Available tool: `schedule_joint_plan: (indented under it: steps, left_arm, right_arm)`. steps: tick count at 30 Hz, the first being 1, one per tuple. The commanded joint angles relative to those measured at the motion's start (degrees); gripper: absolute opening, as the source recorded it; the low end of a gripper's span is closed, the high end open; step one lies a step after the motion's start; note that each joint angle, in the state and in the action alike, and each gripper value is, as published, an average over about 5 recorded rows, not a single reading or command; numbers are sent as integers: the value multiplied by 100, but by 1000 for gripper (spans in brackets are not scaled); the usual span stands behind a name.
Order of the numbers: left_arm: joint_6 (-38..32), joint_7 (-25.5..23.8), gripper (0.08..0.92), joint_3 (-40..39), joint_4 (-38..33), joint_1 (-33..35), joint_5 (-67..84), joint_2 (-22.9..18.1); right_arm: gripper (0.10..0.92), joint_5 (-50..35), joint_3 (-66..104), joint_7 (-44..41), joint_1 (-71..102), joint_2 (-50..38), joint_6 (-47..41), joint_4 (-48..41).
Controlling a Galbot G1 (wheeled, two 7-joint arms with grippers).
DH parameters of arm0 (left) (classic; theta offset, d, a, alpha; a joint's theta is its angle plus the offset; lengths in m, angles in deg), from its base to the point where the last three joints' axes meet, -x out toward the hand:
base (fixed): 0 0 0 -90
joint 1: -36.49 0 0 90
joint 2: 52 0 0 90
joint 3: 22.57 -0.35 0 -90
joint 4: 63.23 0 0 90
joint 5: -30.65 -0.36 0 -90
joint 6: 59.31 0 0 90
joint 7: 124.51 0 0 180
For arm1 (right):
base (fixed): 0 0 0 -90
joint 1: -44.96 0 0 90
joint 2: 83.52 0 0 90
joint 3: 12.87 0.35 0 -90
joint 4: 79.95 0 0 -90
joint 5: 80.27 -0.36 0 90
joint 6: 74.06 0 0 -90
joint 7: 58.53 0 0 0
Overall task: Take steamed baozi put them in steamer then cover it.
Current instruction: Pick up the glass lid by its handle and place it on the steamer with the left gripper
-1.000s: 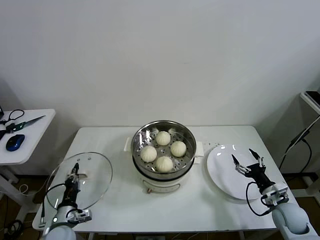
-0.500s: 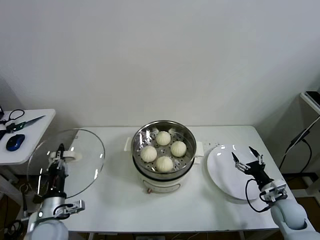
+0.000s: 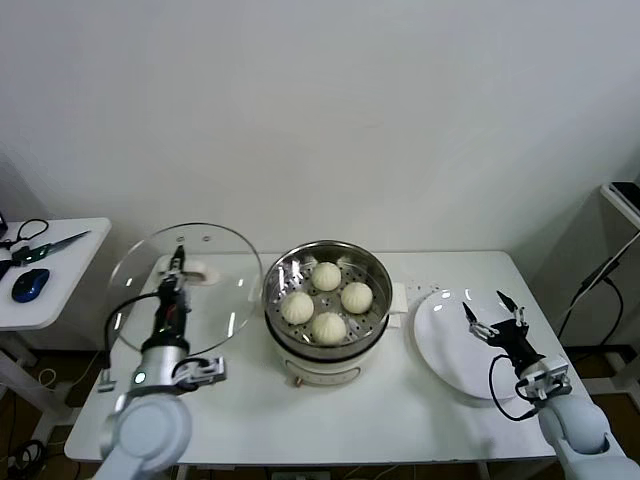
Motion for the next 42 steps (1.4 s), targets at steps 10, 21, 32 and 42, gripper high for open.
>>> schedule_joint_plan:
  steps: [10, 21, 32, 42]
  left_arm:
    - [877, -1815, 150, -2353, 1499, -2202, -1903, -2546]
    - [877, -695, 150, -2370, 2295, -1921, -1556, -2995]
    - [877, -290, 150, -2414, 2486, -1800, -1234, -3051]
    - [877, -661, 150, -2333, 2522, -1848, -1258, -2937]
  right_arm:
    - [823, 141, 177, -6, 58, 33, 69, -119]
    - [823, 226, 244, -35, 90, 108, 119, -195]
    - [823, 278, 251, -58, 72, 154, 147, -248]
    - [823, 313, 294, -86, 93, 133, 177, -271]
